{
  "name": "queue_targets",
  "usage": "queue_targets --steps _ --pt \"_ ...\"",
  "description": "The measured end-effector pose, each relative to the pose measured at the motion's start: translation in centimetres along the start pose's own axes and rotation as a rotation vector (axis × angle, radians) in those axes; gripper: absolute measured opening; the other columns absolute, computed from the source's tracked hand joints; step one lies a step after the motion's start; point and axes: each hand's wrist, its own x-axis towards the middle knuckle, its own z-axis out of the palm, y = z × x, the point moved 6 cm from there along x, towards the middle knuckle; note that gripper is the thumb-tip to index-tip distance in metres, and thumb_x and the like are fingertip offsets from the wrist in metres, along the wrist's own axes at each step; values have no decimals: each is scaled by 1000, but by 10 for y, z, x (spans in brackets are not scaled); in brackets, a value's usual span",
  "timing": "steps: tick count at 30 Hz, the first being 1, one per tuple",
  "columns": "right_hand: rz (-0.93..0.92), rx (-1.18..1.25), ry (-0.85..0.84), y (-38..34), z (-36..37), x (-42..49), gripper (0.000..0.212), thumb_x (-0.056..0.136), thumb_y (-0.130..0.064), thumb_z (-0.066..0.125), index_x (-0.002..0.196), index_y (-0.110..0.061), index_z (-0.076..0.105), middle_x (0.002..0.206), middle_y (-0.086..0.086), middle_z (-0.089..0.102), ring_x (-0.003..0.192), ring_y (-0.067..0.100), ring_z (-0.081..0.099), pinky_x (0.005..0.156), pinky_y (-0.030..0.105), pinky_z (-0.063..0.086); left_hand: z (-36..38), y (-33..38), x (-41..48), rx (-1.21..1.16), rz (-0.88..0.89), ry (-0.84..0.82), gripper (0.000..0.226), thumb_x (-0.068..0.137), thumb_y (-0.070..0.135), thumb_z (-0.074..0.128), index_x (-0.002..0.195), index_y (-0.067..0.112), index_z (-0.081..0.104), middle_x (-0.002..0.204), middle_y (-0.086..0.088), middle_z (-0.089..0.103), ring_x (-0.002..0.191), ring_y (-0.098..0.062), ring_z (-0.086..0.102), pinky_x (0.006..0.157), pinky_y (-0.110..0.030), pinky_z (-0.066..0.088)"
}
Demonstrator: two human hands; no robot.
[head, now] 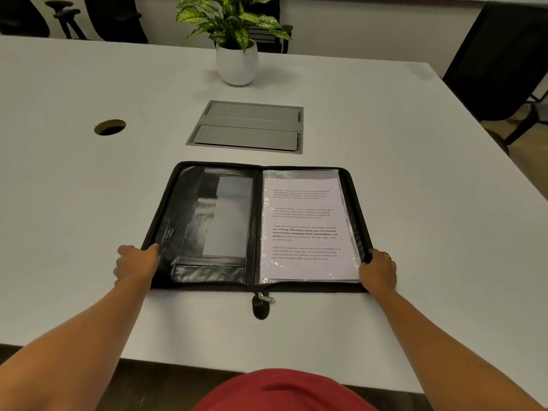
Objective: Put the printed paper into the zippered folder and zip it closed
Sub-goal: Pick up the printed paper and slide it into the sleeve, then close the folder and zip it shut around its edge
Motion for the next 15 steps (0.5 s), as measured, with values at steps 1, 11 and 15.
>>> queue_targets --steps 1,11,15 --pt "-7 -1 -12 0 0 0 47 92 -5 45 138 -3 37 140 18 42 130 35 35 105 41 36 -7 2 -1 4 22 39 57 87 31 59 130 1 37 130 -25 48 121 -43 43 101 -52 38" --pt "-34 -74 -97 -4 4 -3 41 93 -15 44 131 -1 44 137 19 44 126 36 41 103 44 39 -55 58 -4 74 209 -8 50 88 41 53 105 -6 57 111 -27 59 100 -43 57 84 -43 46" --pt "-107 -155 -52 -19 6 -17 40 93 -24 46 128 -4 47 145 15 37 131 32 37 106 46 36 -78 93 -21 23 277 8 64 86 57 44 108 0 62 111 -21 63 99 -41 59 91 -48 47"
